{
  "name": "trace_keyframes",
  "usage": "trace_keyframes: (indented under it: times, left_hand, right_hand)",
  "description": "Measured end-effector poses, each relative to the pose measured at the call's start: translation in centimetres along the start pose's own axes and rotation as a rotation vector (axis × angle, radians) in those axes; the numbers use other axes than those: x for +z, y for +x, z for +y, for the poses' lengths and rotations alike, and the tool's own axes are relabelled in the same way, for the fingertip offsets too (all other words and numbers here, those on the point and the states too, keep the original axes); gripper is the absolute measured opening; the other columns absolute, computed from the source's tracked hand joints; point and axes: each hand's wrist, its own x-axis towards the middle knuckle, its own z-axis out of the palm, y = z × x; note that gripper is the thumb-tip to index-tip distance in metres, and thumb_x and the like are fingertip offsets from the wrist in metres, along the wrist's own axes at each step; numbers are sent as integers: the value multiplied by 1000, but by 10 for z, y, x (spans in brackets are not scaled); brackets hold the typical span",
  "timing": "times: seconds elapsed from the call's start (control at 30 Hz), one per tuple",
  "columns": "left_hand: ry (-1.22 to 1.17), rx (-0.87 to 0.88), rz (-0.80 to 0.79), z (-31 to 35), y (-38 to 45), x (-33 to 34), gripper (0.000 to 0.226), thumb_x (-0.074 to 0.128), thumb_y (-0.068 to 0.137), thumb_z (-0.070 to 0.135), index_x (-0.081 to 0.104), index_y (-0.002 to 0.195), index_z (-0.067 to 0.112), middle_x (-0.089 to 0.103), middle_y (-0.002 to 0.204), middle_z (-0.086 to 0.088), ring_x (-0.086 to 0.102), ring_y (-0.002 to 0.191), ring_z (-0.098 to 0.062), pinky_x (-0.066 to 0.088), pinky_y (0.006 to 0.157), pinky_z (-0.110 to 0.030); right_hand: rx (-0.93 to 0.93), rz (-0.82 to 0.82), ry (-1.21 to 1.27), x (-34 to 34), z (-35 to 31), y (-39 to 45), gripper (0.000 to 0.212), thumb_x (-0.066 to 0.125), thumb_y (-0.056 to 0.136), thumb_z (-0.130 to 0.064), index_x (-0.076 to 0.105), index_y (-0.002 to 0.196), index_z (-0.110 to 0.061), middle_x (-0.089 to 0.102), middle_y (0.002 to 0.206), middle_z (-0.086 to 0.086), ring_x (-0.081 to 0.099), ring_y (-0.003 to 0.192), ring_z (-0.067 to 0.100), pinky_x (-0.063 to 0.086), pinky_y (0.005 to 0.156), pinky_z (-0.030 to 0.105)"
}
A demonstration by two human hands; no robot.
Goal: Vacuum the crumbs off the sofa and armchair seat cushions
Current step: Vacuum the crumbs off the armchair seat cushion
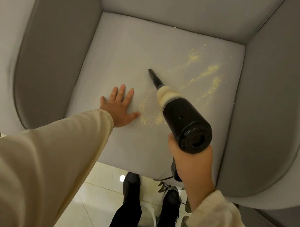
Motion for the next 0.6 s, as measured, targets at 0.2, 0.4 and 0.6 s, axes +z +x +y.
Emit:
trace_keyframes:
  times: [0.2,0.4,0.6]
  left_hand:
    - [-82,-21,71,11,-9,3,93,28,92,83,-25,158,45,-28,169,10,-17,159,-22,12,122,-68]
    - [-89,-30,86,26,-28,20,94,26,93,82,-23,160,38,-29,169,9,-21,158,-20,5,121,-72]
    - [-112,-75,82,15,-48,46,94,25,93,82,-21,161,37,-26,170,9,-20,158,-19,5,120,-72]
  right_hand:
    - [-56,89,115,-8,-8,14,21,86,83,-17,71,96,-25,74,79,-3,71,72,9,55,64,12]
    - [6,121,89,-28,6,13,27,84,86,-22,71,109,-14,75,84,7,73,76,22,58,64,15]
    - [-24,-12,76,-18,6,-12,17,85,85,-15,71,91,-24,72,70,3,70,63,18,54,55,14]
